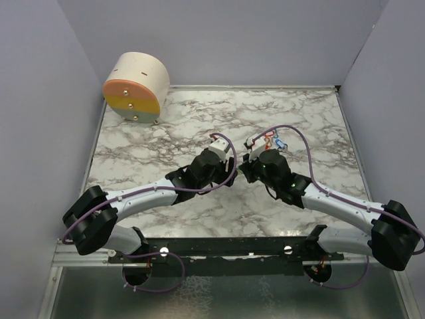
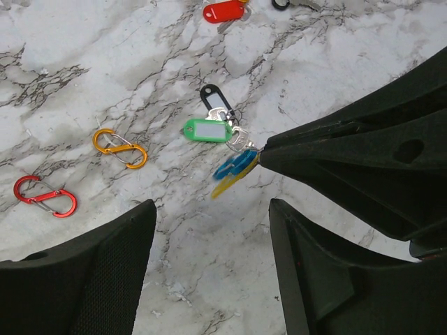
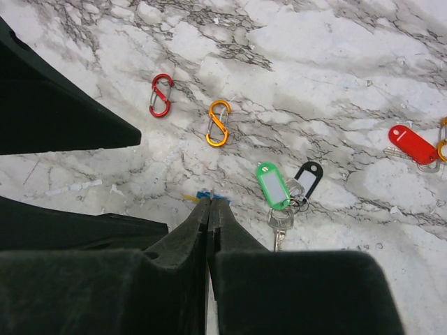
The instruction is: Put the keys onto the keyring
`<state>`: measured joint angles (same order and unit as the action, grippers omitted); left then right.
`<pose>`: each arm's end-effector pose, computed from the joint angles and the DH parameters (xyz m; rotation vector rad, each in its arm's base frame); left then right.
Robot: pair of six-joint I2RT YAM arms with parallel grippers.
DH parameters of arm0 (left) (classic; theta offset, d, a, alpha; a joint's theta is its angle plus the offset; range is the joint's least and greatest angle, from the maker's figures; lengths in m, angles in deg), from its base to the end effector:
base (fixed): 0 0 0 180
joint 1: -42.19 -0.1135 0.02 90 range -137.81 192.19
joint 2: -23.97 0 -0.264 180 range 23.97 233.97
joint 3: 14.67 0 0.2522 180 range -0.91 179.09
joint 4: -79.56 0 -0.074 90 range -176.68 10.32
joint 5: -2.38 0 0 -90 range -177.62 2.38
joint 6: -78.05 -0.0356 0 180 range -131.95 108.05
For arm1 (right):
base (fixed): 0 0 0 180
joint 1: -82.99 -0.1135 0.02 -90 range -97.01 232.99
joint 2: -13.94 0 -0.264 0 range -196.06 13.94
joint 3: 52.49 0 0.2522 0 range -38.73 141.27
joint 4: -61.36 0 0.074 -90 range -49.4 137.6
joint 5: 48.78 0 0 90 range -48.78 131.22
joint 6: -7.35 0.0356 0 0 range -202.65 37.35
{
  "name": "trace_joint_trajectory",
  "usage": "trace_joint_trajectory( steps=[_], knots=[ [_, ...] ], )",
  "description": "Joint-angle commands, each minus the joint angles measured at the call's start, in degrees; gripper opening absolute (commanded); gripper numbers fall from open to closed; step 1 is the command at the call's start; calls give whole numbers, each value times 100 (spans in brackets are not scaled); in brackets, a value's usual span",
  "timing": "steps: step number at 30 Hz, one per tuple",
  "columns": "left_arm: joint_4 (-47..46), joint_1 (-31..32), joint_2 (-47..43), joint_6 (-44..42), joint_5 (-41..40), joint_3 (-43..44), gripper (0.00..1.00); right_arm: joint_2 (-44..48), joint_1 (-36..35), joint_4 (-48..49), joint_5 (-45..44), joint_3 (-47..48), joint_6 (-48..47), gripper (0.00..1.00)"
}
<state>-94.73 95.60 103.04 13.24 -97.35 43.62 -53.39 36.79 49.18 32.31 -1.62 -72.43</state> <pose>0.1857 -0.2400 0.2346 0.4034 2.0572 -0.6828 0.1811 0.1809 0.2333 -0.5541 2.0196 0.4431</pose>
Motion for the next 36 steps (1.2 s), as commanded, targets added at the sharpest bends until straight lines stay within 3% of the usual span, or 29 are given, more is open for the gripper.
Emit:
trace_joint_trajectory(
  steps=[1,6,11,23,36],
  knots=[
    [-5,38,-322,127,-369,-120,69,137,-39,1,-337,-56,35,1],
    [66,41,-575,253,-828,-262,77,150,-38,-71,-573,-41,99,1],
    [98,35,-757,298,-1101,-410,99,55,158,-396,-1147,123,395,1],
    [-68,32,-682,301,-838,-490,99,-448,1703,-741,-1021,432,622,1],
    [-123,21,-659,276,-843,-498,99,-1360,2419,-723,-898,807,799,1]
  ],
)
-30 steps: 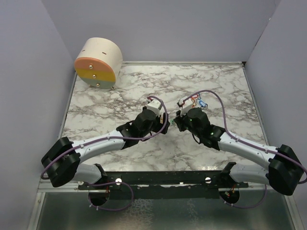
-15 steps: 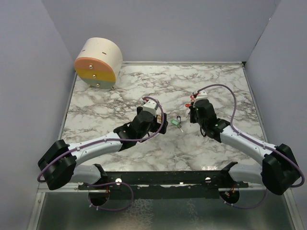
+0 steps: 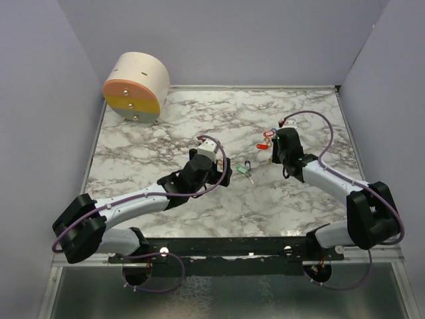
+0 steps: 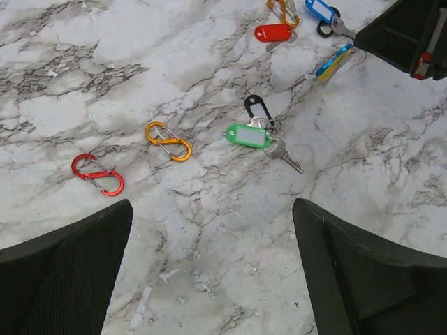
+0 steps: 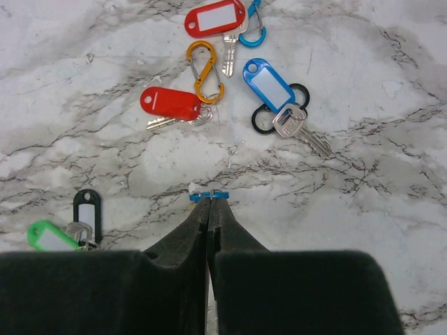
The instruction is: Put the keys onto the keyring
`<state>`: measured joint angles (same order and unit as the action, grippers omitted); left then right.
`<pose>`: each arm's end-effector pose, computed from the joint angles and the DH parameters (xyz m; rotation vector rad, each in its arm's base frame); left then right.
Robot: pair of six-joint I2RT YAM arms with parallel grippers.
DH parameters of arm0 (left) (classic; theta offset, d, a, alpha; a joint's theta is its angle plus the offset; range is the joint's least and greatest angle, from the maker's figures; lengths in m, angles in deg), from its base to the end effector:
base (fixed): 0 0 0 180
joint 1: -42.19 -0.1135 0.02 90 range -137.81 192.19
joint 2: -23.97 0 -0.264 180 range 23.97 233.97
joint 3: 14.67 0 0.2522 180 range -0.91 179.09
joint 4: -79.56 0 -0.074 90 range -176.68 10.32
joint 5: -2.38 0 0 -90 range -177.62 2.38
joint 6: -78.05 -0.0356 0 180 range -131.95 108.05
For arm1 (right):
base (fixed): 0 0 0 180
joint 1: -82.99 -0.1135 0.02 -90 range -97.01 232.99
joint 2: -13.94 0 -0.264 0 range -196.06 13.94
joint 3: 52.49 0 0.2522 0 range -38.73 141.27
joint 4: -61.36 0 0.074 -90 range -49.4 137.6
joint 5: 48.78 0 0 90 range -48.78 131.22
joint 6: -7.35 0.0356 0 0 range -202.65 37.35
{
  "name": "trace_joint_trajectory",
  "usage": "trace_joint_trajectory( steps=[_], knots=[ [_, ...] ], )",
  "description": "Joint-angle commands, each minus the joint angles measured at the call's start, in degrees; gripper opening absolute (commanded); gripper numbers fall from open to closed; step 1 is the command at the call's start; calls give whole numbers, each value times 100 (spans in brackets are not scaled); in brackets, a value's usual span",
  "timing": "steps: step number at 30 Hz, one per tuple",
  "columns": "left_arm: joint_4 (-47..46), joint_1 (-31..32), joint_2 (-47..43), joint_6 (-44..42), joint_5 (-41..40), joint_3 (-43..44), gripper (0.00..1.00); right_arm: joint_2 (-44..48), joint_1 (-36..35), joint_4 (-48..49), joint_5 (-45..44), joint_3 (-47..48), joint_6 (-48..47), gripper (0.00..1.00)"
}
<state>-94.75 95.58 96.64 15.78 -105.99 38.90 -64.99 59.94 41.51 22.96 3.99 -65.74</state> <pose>0.1745 -0.2161 0.2378 0.2447 2.0145 -0.5916 0.2640 0.1002 0.2037 0.0393 2.2638 0.0001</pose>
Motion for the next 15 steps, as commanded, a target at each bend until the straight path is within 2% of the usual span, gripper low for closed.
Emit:
trace_joint_trajectory(
  steps=[1,5,10,15],
  knots=[
    [-118,18,-10,22,18,-20,99,-248,118,46,22,269,139,1],
    [-132,23,34,4,18,1,99,-399,221,60,-27,338,212,3],
    [-153,17,117,-13,37,9,99,-282,354,80,-197,360,347,22],
    [-157,7,155,-23,-7,11,99,225,351,292,373,106,97,30]
  ],
)
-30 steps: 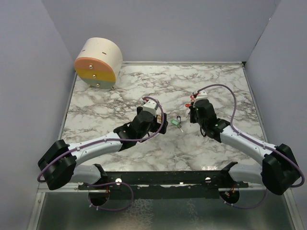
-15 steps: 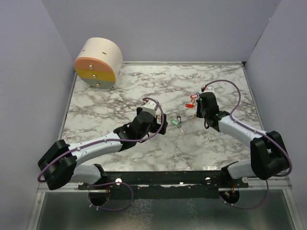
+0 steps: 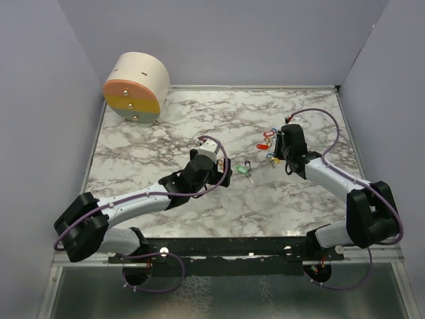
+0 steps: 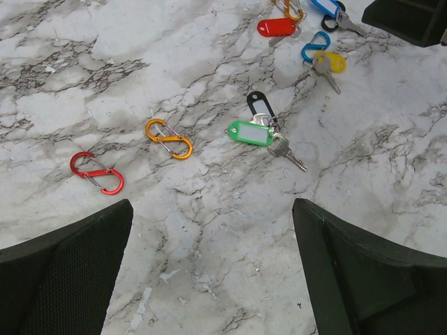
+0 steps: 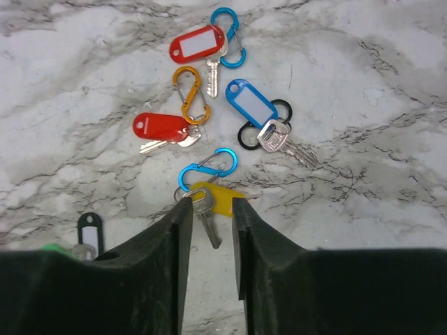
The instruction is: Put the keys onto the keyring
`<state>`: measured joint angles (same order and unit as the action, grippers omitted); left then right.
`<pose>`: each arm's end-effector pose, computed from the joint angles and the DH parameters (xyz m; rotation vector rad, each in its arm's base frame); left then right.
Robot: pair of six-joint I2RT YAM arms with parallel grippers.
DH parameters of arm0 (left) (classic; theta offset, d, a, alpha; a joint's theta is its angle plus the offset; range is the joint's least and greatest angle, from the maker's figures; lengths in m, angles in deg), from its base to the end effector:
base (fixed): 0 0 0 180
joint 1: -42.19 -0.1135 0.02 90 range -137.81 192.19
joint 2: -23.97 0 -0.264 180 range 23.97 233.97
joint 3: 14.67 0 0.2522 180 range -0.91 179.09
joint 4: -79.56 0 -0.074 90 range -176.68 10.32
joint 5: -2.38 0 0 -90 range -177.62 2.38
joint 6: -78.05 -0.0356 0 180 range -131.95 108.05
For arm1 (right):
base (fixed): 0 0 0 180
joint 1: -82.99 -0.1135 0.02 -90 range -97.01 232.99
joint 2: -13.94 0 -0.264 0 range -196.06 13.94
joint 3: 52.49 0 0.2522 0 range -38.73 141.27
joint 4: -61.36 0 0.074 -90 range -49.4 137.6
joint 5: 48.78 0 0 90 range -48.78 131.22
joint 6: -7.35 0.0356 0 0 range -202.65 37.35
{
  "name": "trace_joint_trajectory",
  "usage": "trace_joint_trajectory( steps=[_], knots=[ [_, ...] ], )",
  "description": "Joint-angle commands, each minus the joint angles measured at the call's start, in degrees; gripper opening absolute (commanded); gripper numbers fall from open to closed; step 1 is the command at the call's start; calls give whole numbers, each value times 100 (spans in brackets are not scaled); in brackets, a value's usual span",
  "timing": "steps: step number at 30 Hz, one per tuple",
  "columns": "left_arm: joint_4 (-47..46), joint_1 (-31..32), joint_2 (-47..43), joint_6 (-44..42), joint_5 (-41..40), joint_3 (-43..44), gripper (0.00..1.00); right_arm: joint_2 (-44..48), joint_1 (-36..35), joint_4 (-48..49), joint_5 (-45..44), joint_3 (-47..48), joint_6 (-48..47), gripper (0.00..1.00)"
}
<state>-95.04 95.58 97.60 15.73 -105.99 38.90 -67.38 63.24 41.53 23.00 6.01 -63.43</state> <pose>0.1759 -0.2179 0.2340 0.2495 2.0242 -0.5833 0.2785 0.0882 0.2036 0.1487 2.2651 -0.0111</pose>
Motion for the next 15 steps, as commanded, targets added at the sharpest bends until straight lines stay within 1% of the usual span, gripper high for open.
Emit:
trace_joint_trajectory(
  steps=[1,4,8,11,15],
  knots=[
    [-123,4,64,-22,-15,9,99,569,18,310,550,-134,-161,34],
    [-139,-8,99,-5,-32,1,99,761,15,384,1256,-218,-330,35],
    [-131,-20,173,3,-61,18,99,627,-21,278,2230,-227,-410,36],
    [-131,-14,195,20,-59,18,99,496,-86,387,2535,-350,-417,36],
    [-141,-15,232,24,-59,18,99,310,-125,538,2731,-466,-405,36]
  ],
)
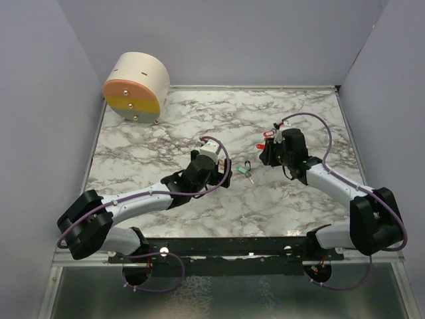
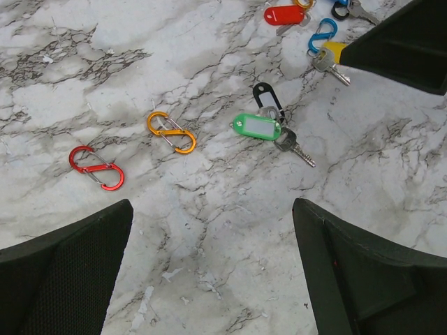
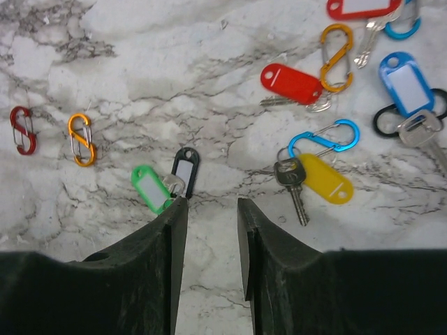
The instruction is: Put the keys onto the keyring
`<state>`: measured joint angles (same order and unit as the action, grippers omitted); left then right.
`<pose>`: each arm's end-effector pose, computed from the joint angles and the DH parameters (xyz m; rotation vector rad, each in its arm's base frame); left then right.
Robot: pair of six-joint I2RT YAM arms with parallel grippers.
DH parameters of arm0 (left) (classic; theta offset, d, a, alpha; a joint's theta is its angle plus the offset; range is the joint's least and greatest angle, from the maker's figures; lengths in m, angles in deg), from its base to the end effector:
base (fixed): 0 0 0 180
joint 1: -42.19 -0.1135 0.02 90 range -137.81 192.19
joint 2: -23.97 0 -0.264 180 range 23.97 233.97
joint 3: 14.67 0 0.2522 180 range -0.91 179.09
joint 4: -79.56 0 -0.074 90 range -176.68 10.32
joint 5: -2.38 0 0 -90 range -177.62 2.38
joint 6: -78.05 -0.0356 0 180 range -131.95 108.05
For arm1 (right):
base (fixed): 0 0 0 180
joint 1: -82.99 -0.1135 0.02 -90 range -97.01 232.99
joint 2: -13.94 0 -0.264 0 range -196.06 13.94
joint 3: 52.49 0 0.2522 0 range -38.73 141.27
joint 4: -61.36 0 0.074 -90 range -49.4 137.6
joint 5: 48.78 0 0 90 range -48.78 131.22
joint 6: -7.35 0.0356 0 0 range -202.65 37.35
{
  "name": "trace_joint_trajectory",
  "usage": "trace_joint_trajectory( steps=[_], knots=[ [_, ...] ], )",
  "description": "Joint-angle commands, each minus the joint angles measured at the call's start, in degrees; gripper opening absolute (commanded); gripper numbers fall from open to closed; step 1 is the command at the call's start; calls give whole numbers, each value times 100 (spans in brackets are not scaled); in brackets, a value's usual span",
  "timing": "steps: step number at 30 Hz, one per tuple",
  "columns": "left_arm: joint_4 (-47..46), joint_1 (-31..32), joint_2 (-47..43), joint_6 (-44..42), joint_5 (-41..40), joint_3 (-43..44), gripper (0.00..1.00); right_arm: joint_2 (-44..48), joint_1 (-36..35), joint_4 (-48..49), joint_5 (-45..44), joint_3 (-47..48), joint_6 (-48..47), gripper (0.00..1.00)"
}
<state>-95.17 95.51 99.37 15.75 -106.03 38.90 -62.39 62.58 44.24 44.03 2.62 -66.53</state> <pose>0.1784 -0.2207 0.2261 0.2569 2.0483 -0.5630 0.2605 0.0988 0.2108 -0.1119 2.2667 0.3971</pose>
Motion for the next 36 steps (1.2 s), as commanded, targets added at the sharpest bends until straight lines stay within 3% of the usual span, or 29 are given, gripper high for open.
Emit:
trace_joint_trajectory(
  steps=[1,15,36],
  knots=[
    [-131,-6,63,21,-63,18,99,-256,-70,284,679,-127,-85,36],
    [-144,-24,116,-8,-48,2,99,-1124,-371,493,905,64,3,33],
    [-174,-79,114,-16,-4,-35,99,-1388,-385,643,818,133,55,24]
  ],
)
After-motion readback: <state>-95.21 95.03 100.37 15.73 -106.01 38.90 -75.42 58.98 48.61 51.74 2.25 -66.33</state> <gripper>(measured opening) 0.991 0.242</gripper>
